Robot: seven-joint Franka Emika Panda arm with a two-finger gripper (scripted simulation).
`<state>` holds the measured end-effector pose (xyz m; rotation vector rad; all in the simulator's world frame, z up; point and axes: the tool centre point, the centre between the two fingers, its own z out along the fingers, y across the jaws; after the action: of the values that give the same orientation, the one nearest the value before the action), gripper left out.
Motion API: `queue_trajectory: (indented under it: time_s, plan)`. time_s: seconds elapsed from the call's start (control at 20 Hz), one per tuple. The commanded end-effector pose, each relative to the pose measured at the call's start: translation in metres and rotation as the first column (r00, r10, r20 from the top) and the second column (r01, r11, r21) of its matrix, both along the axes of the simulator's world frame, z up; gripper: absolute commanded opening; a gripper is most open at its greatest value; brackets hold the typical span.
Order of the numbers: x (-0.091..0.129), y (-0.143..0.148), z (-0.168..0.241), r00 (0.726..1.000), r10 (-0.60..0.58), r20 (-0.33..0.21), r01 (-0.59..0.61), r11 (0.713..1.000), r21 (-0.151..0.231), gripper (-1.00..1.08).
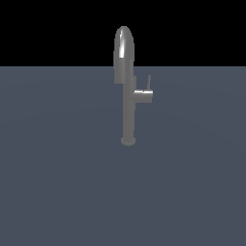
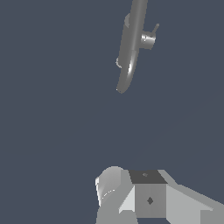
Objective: Turn on the faucet by rotating a designated handle.
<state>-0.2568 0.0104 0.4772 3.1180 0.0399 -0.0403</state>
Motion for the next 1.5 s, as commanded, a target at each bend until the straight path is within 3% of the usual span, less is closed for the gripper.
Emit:
queue_trajectory:
  time_s: [0.0,0.4,0.85,1.15,1.45]
  plan:
    - [0.0,0.0,0.0,1.0,0.0,0.0,0.0,1.0,0.0,-1.0]
    - [0.008,0.001,0.0,0.999,-0.025,-0.021,0.026,0.999,0.023,-1.0]
    - [0.038,0.003,0.0,0.988,-0.112,-0.102,0.122,0.987,0.103,-1.0]
    - [0.07,0.002,-0.002,0.961,-0.195,-0.196,0.23,0.957,0.178,-1.0]
    - [0.105,-0.002,-0.007,0.913,-0.272,-0.303,0.351,0.903,0.247,-1.0]
